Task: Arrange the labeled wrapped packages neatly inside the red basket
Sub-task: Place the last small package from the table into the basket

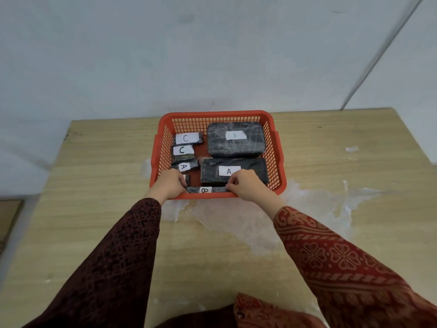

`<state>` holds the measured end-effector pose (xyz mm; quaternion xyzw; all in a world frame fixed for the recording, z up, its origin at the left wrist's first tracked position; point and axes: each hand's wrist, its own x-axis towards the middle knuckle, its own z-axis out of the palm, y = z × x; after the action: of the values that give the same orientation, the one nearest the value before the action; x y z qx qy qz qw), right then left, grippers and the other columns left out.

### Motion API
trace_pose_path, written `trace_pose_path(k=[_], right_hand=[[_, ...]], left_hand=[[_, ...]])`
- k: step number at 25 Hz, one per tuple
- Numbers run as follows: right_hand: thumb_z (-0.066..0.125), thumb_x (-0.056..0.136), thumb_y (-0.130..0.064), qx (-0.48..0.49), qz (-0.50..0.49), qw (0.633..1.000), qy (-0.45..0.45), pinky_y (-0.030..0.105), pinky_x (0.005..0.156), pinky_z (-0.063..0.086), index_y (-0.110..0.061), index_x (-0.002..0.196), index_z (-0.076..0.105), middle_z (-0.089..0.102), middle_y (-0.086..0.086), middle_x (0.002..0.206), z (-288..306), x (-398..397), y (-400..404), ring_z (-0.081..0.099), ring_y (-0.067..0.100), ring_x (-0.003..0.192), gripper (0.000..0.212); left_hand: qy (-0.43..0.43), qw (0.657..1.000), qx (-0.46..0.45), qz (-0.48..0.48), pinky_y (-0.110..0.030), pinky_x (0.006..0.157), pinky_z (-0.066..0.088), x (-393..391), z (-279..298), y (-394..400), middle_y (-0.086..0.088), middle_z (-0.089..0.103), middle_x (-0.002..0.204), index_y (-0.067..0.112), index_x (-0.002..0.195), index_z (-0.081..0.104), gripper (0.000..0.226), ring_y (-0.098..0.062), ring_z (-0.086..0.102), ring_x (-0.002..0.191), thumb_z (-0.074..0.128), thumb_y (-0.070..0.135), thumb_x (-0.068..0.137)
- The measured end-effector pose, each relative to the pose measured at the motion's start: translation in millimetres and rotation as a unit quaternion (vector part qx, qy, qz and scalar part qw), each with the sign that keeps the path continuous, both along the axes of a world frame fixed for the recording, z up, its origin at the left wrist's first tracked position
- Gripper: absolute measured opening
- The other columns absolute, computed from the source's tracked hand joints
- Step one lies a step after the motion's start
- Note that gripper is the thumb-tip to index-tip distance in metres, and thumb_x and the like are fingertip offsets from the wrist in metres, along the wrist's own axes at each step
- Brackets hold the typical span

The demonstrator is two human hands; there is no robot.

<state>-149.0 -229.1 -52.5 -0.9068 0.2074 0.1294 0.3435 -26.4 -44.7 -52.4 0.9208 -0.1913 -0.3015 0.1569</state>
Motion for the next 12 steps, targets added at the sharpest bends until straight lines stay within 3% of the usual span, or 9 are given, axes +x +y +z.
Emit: trace_pose_path(k=[2,5,9,12], right_hand=[[0.058,0.092,-0.027,0.002,0.019,1.0,0.016,0.025,0.057,0.042,-0.003,0.086,0.072,0.07,0.014,0.081,0,-2,0,0.06,0.019,0.067,0.028],[0.043,0.097,-0.044,0.007,0.043,0.998,0.052,0.027,0.05,0.036,-0.002,0.064,0.057,0.055,0.008,0.061,4,-2,0,0.05,0.018,0.055,0.055],[0.017,0.091,-0.067,-0.038,0.08,0.988,0.124,0.039,0.068,0.043,-0.011,0.055,0.044,0.05,0.005,0.061,10,-3,8,0.051,0.022,0.059,0.072],[0.006,0.087,-0.071,-0.086,0.11,0.979,0.15,0.05,0.096,0.036,-0.014,0.06,0.054,0.053,0.001,0.062,10,-8,12,0.048,0.016,0.061,0.08]], left_hand=[[0.003,1.0,-0.002,0.021,-0.025,0.084,0.039,1,-5,-2,-0.013,0.067,0.114,0.006,0.089,0.075,0.015,-0.028,0.056,0.113,0.077,0.011,0.075],[-0.005,1.0,0.003,0.026,-0.028,0.078,0.042,1,-7,-2,-0.01,0.067,0.099,0.009,0.076,0.07,0.01,-0.026,0.059,0.102,0.078,0.014,0.074],[-0.032,0.999,0.006,-0.009,-0.029,0.065,0.039,-2,-2,-1,-0.01,0.06,0.075,0.005,0.066,0.063,0.032,-0.023,0.056,0.074,0.063,0.027,0.089],[-0.093,0.994,-0.005,-0.048,-0.032,0.054,0.036,-13,3,2,-0.007,0.054,0.059,0.005,0.061,0.057,0.047,-0.025,0.054,0.061,0.046,0.034,0.097]])
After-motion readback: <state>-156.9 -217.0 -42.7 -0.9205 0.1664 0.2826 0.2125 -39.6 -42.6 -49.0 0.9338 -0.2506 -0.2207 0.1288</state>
